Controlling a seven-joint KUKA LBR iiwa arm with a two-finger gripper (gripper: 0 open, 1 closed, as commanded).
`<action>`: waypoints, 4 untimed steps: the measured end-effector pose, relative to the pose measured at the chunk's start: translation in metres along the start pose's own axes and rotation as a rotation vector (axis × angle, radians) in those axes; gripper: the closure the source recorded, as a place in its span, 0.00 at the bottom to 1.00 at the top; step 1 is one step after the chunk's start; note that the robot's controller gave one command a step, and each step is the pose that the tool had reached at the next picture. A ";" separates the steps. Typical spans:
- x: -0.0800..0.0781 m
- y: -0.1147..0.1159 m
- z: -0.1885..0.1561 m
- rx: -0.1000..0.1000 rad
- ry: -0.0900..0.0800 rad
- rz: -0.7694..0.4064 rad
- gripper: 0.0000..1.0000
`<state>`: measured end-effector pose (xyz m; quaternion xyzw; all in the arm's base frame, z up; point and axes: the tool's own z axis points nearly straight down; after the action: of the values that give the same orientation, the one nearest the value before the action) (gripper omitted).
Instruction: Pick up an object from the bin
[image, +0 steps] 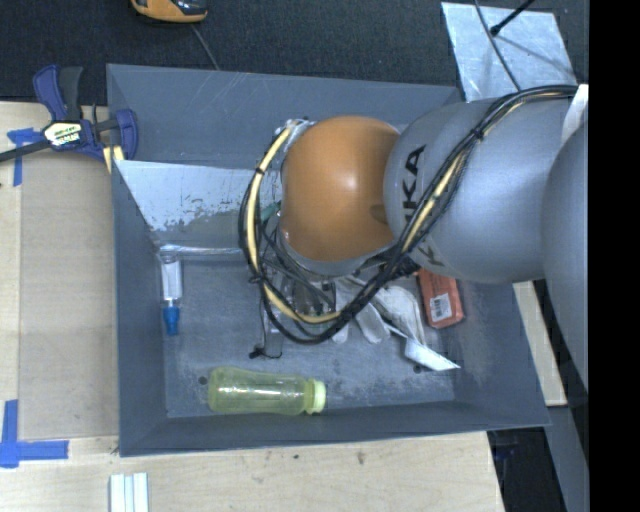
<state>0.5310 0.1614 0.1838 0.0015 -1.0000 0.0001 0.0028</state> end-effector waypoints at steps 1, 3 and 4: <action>0.000 0.000 -0.002 -0.001 -0.003 0.001 0.00; -0.027 -0.049 -0.014 -0.004 -0.020 0.024 0.00; -0.062 -0.075 -0.004 0.001 0.003 0.006 0.00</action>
Offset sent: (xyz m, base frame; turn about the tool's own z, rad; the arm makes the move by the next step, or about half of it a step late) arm -0.0281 -0.0124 0.0636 0.0699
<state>0.5934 0.0868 0.1876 -0.0013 -1.0000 0.0005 0.0043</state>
